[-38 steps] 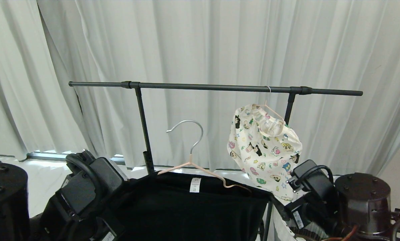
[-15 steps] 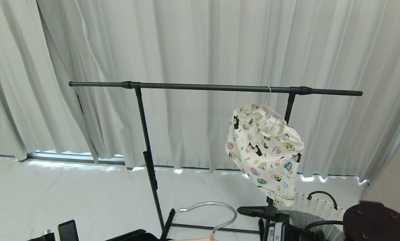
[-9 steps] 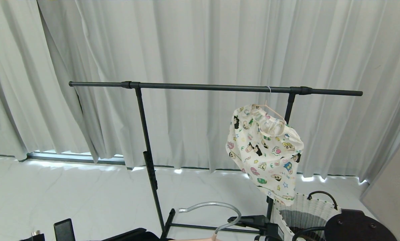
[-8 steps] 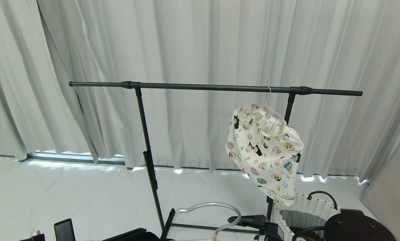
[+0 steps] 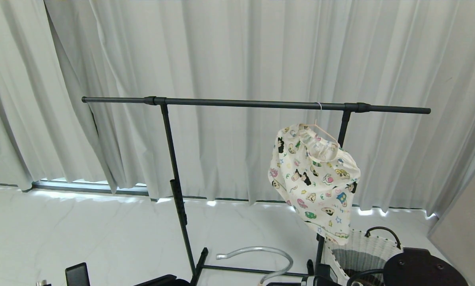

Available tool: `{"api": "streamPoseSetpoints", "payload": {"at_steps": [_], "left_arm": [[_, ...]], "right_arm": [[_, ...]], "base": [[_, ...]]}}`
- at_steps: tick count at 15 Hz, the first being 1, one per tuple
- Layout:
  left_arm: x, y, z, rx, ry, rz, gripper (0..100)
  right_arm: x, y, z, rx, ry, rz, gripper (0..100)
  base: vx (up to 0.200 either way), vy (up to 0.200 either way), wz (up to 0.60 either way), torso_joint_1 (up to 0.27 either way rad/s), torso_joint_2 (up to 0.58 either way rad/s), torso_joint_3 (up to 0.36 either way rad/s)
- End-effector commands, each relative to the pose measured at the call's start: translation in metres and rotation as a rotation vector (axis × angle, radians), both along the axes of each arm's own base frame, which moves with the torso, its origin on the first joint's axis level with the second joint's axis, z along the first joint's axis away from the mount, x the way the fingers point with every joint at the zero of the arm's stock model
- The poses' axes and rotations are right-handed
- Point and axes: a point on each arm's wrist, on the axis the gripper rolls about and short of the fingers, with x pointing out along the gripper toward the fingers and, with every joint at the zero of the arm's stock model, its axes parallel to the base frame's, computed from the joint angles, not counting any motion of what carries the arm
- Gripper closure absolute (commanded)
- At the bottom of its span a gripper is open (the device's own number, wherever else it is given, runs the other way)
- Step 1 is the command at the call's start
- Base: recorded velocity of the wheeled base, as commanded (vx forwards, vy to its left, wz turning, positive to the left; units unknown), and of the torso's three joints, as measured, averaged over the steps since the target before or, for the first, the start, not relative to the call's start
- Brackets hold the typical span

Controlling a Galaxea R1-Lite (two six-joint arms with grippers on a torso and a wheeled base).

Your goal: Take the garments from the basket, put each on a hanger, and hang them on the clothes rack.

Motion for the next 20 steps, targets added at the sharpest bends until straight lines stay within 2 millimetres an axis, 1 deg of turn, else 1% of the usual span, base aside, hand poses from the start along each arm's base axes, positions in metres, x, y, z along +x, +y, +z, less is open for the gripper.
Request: {"api": "streamPoseSetpoints", "payload": {"at_steps": [1,6,7,10,14,16,17,20], "left_arm": [[0.000,0.000,0.001,-0.003,-0.002,0.000,100],[0.001,-0.001,0.001,0.008,-0.013,-0.004,100],[0.001,-0.001,0.001,0.016,-0.022,-0.006,0],[0.000,0.000,0.000,0.012,-0.020,-0.006,0],[-0.003,0.005,0.003,-0.019,-0.025,0.003,0],[-0.005,0.012,-0.004,-0.017,-0.011,0.028,0],[-0.004,0.017,-0.010,-0.019,0.015,0.072,0],[0.006,0.039,-0.029,-0.061,0.133,0.336,0]], "right_arm": [[0.000,0.000,0.000,0.000,-0.002,0.000,100],[0.003,-0.003,0.004,0.015,-0.009,-0.018,100],[0.003,-0.004,0.005,0.019,-0.010,-0.018,100],[0.008,-0.008,0.006,0.021,-0.017,-0.042,100],[0.024,-0.019,0.008,0.024,-0.021,-0.122,100],[0.035,-0.028,0.011,0.036,-0.028,-0.182,100],[0.040,-0.031,0.012,0.038,-0.030,-0.205,100],[0.048,-0.042,0.021,0.068,-0.049,-0.261,100]], "base": [[0.000,0.000,0.00,0.000,0.00,0.000],[0.000,0.000,0.00,0.000,0.00,0.000],[0.000,0.000,0.00,0.000,0.00,0.000],[0.000,0.000,0.00,0.000,0.00,0.000],[0.000,0.000,0.00,0.000,0.00,0.000],[0.000,0.000,0.00,0.000,0.00,0.000],[0.000,0.000,0.00,0.000,0.00,0.000],[0.000,0.000,0.00,0.000,0.00,0.000]]}}
